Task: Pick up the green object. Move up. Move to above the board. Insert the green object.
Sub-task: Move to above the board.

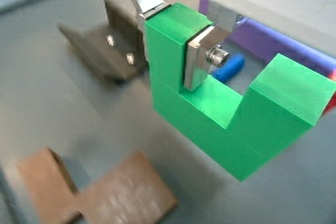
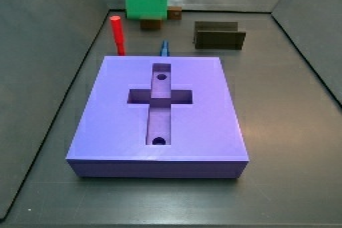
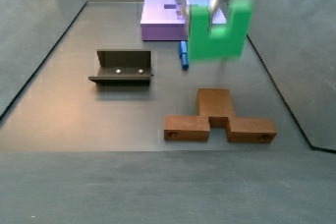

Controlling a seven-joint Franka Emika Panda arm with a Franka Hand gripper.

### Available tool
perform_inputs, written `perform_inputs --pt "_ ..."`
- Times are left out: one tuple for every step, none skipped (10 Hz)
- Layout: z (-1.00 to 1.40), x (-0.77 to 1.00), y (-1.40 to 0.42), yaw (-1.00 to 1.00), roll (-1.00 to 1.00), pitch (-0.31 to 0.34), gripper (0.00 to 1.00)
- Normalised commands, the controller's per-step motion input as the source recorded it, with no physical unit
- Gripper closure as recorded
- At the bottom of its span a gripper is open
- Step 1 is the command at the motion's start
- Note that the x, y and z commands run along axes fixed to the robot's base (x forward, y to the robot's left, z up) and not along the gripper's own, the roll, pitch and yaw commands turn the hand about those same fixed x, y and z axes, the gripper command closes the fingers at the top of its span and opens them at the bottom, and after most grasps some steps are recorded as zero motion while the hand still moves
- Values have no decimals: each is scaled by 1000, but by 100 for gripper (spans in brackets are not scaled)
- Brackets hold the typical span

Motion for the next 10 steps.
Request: perform_inputs --pt "1400 -51 -2 8 21 18 100" --pt "1400 -31 -8 7 27 -1 100" --pt "1400 32 0 4 10 59 100" --pt "939 27 -1 3 12 79 100" --pt "369 45 -5 5 8 69 100" --pt "222 57 0 3 5 60 100" --pt "167 36 3 0 3 72 100" --pt "204 94 -1400 -406 56 86 100" --pt "181 90 -1400 -365 69 61 100" --pt "188 90 -1400 -176 44 51 100"
